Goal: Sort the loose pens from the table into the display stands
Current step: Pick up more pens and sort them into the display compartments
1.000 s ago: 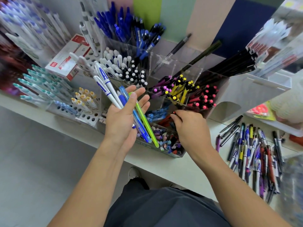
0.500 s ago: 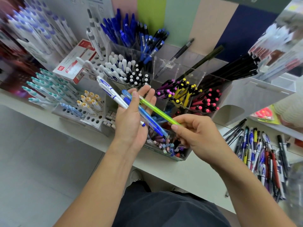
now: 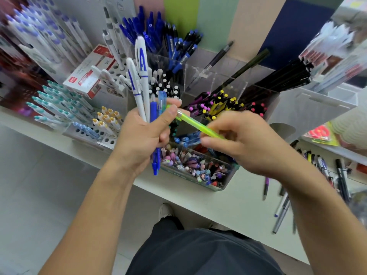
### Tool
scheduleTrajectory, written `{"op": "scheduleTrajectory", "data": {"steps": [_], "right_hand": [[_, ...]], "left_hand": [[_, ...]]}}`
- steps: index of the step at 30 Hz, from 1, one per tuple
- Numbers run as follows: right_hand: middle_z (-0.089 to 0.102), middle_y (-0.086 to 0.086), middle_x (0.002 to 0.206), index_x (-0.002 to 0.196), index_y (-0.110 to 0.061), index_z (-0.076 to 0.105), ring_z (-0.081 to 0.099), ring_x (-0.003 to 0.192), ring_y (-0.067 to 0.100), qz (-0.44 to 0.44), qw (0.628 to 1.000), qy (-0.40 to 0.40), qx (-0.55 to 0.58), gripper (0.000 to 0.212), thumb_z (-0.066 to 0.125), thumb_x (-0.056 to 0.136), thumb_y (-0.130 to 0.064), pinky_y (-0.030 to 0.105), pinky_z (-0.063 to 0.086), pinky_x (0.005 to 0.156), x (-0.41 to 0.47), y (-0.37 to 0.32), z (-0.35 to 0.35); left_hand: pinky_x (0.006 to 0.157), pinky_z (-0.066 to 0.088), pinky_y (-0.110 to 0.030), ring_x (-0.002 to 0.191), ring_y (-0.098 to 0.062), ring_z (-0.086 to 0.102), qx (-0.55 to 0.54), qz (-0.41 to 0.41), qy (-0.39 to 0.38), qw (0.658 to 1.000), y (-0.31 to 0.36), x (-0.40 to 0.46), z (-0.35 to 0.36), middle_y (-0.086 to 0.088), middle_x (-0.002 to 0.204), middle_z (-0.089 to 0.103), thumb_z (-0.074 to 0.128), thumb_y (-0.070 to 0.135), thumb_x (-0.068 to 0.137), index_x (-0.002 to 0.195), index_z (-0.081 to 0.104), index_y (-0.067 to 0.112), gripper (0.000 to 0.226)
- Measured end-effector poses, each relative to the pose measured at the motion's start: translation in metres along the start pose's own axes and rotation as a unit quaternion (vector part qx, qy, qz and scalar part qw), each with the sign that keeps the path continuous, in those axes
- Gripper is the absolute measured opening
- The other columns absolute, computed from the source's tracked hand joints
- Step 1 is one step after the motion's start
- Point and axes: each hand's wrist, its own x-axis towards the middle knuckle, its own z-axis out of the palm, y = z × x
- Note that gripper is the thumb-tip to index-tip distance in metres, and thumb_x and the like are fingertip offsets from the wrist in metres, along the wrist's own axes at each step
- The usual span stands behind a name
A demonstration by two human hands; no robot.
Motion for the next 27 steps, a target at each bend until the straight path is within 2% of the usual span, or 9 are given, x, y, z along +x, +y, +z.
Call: {"op": "scheduleTrajectory", "data": {"steps": [3, 6, 10, 13, 16, 20, 22, 24, 27], "right_hand": [[0.056, 0.008, 0.065, 0.076, -0.014, 0.071, 0.048, 0.059, 0.019, -0.058, 0.996, 0.005, -0.061, 0.039, 0.061, 0.096, -0.045, 0.031, 0.037, 0.058, 0.030, -0.023, 0.000], [0.056, 0.012, 0.060, 0.078, -0.006, 0.070, 0.042, 0.049, 0.017, -0.040, 0.994, 0.087, 0.061, 0.038, 0.061, 0.099, -0.036, 0.031, 0.041, 0.053, 0.035, -0.015, 0.004], [0.072, 0.005, 0.071, 0.088, -0.013, 0.075, 0.070, 0.060, 0.019, 0.032, 0.966, 0.130, 0.221, 0.009, 0.068, 0.094, -0.015, 0.039, 0.060, 0.060, 0.026, 0.003, 0.027], [0.072, 0.009, 0.076, 0.094, -0.012, 0.076, 0.067, 0.061, 0.020, 0.073, 0.941, 0.141, 0.299, 0.014, 0.063, 0.097, -0.011, 0.036, 0.059, 0.056, 0.027, 0.009, 0.041], [0.054, 0.006, 0.061, 0.091, -0.010, 0.075, 0.051, 0.051, 0.018, 0.082, 0.921, 0.178, 0.338, 0.024, 0.055, 0.102, -0.017, 0.033, 0.047, 0.048, 0.038, 0.004, 0.047], [0.067, 0.008, 0.064, 0.088, -0.010, 0.068, 0.066, 0.054, 0.018, 0.034, 0.928, 0.225, 0.296, 0.010, 0.068, 0.096, -0.016, 0.033, 0.054, 0.049, 0.072, -0.024, 0.063], [0.072, 0.000, 0.072, 0.089, -0.016, 0.072, 0.071, 0.064, 0.015, 0.001, 0.953, 0.211, 0.219, 0.005, 0.074, 0.091, -0.020, 0.039, 0.060, 0.061, 0.094, -0.038, 0.079], [0.072, -0.005, 0.081, 0.095, -0.019, 0.075, 0.069, 0.073, 0.012, -0.019, 0.974, 0.191, 0.120, 0.008, 0.076, 0.089, -0.024, 0.040, 0.058, 0.075, 0.115, -0.046, 0.094], [0.071, -0.001, 0.087, 0.102, -0.018, 0.073, 0.065, 0.079, 0.017, -0.006, 0.985, 0.170, 0.030, 0.014, 0.072, 0.091, -0.027, 0.039, 0.056, 0.078, 0.131, -0.049, 0.106]], "left_hand": [[0.043, 0.030, -0.017, 0.046, -0.004, 0.036, -0.007, 0.031, 0.050, 0.998, 0.017, 0.004, -0.011, -0.008, 0.086, 0.071, 0.069, 0.031, 0.087, 0.103, 0.073, 0.014, 0.023], [0.042, 0.028, -0.013, 0.049, -0.002, 0.033, -0.082, 0.043, 0.131, 0.987, 0.026, 0.008, -0.038, 0.004, 0.074, 0.056, 0.060, 0.031, 0.097, 0.101, 0.066, 0.011, 0.021], [0.039, 0.028, -0.015, 0.046, -0.004, 0.031, -0.231, -0.020, 0.156, 0.960, 0.010, -0.002, -0.070, 0.003, 0.068, 0.043, 0.041, 0.015, 0.102, 0.091, 0.055, 0.013, 0.018], [0.039, 0.027, -0.016, 0.047, -0.005, 0.029, -0.272, -0.047, 0.166, 0.947, -0.008, -0.014, -0.073, 0.003, 0.068, 0.038, 0.037, 0.013, 0.101, 0.084, 0.049, 0.016, 0.021], [0.040, 0.028, -0.016, 0.047, -0.005, 0.031, -0.241, -0.055, 0.180, 0.952, -0.020, -0.020, -0.071, 0.003, 0.067, 0.039, 0.041, 0.011, 0.105, 0.085, 0.046, 0.015, 0.021], [0.041, 0.033, -0.016, 0.045, -0.006, 0.036, -0.189, -0.079, 0.177, 0.963, -0.028, -0.019, -0.072, 0.003, 0.064, 0.043, 0.046, 0.020, 0.107, 0.092, 0.048, 0.014, 0.016], [0.040, 0.034, -0.017, 0.044, -0.007, 0.038, -0.169, -0.097, 0.169, 0.966, -0.030, -0.018, -0.073, 0.003, 0.063, 0.044, 0.050, 0.023, 0.105, 0.097, 0.050, 0.012, 0.014], [0.039, 0.032, -0.016, 0.043, -0.007, 0.037, -0.161, -0.116, 0.150, 0.969, -0.032, -0.019, -0.076, 0.004, 0.062, 0.044, 0.058, 0.026, 0.099, 0.101, 0.053, 0.013, 0.014], [0.036, 0.029, -0.013, 0.043, -0.004, 0.034, -0.138, -0.136, 0.133, 0.972, -0.038, -0.024, -0.084, 0.004, 0.064, 0.045, 0.071, 0.030, 0.083, 0.101, 0.060, 0.016, 0.025]]}}
